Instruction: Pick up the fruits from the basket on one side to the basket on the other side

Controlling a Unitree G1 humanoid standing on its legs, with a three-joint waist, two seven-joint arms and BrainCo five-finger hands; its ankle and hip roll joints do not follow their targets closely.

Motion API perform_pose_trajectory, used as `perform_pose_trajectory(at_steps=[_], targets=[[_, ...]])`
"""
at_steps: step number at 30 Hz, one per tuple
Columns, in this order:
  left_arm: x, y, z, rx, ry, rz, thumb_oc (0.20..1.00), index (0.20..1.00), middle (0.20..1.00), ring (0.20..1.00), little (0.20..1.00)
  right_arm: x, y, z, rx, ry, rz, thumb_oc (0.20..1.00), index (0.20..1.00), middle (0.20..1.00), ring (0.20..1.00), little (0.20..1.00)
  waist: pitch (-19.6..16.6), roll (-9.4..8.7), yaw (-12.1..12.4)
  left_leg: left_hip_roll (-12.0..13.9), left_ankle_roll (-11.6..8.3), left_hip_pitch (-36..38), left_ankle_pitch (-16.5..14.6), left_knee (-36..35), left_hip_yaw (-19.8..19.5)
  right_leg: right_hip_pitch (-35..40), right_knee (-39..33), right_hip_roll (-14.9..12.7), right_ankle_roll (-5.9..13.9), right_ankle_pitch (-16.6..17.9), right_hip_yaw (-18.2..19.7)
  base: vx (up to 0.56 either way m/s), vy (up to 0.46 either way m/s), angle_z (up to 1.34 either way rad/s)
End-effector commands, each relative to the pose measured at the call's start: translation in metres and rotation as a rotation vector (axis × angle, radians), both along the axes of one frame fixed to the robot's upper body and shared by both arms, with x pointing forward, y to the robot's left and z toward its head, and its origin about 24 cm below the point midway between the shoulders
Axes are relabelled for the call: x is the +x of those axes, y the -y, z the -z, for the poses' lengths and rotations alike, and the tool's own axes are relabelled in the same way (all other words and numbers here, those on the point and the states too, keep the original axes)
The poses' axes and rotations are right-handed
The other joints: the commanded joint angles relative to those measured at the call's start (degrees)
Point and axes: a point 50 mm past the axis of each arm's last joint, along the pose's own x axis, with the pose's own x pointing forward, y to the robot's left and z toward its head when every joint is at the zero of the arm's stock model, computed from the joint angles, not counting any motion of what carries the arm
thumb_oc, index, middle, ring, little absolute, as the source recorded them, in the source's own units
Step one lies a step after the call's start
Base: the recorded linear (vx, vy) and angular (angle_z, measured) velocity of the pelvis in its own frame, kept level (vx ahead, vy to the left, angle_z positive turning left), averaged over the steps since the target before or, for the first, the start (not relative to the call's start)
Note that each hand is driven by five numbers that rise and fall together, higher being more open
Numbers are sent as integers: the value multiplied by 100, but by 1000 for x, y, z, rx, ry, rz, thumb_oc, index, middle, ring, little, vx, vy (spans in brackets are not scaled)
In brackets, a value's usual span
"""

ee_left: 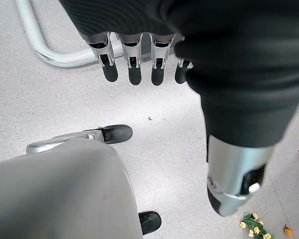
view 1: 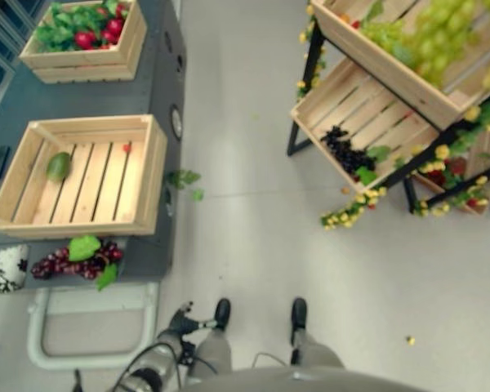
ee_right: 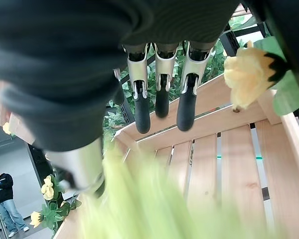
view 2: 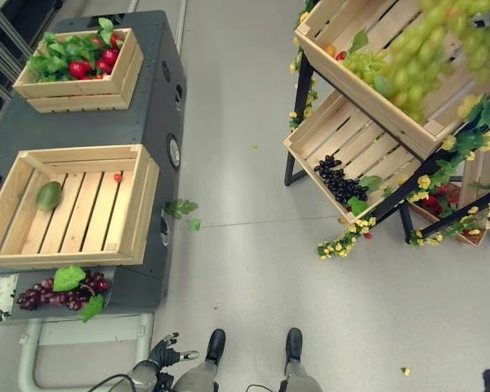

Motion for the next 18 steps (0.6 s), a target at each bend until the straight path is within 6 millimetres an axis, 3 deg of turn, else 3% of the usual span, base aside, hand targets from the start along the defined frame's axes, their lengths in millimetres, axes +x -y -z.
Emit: perform_pose_trajectory(at_steps=[1,12,18], targets=[[-26,1,12,44,-120,60,1000,1000,1000,1000,1000,-48,27,-46,1,201,104,1000,1000,1000,1000,1000,-28,-172,-258,-266,-131,119,-120,22,341,297,117,237,132,-1022,27,0,0,0],[-25,-1,12,41,-124,41,1000,1000,1000,1000,1000,-37,4,-50,4,210,-22,1000,1000,1000,1000,1000,-20,-217,-264,-276,-96,81,-135,32,414,236,99,220,153,-954,89,-25,8,-1],[-25,-1,12,34,-120,16,1000,1000,1000,1000,1000,-26,-11,-35,85,223,-190,1000,1000,1000,1000,1000,13,-235,-252,-268,-78,50,-126,38,465,170,117,247,149,-902,165,-48,13,-4]])
